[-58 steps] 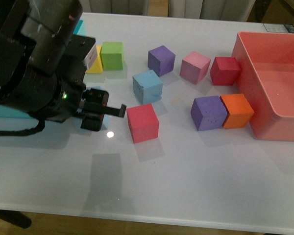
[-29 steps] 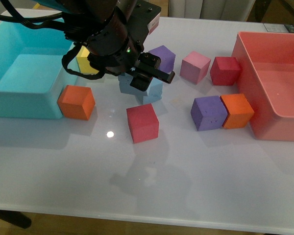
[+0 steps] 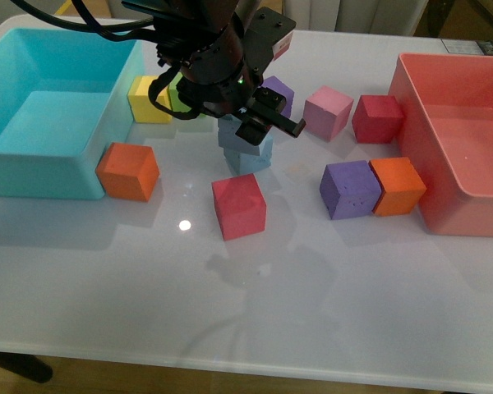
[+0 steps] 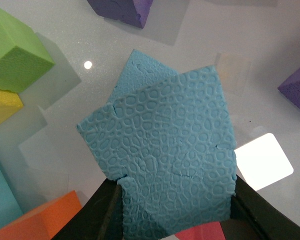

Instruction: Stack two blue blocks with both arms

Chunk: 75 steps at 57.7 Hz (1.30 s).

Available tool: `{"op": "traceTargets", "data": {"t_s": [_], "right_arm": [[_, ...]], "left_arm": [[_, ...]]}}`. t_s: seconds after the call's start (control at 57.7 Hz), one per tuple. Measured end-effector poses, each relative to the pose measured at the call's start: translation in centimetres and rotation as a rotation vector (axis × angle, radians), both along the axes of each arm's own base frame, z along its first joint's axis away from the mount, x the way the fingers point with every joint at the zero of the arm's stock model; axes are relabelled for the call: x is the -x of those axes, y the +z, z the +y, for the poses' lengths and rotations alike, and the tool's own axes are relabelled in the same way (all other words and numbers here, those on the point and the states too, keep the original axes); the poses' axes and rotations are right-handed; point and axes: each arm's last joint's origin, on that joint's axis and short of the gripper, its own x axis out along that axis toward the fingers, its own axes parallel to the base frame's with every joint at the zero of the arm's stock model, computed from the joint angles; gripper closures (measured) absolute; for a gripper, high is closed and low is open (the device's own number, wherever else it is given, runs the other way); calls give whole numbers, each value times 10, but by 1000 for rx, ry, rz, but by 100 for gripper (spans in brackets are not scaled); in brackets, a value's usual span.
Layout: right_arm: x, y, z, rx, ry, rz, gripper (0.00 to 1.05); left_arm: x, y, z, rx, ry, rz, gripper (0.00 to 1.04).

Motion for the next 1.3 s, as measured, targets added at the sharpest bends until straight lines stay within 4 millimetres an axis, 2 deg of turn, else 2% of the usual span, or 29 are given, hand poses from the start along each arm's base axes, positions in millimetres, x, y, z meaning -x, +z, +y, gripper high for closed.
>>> {"op": "traceTargets", "data": {"t_s": [0.382,0.798,1.023,1.127,1.301], "right_arm": [[0,0,0,0,0,0,9],[0,0,0,-1,0,0,9],[0,0,0,-1,0,0,9],[0,0,0,-2,0,0,9],[0,0,0,-2,0,0,9]], "left_arm": [[-17,-1,-6,-8,-26,-3,65],[-25,-10,-4,-21,-28,11,65],[-24,-11,-4,-14,-35,36,30],[-24,-12,-3,-9,-34,45,8],[-26,-12,0,-3,-28,47,9]]}}
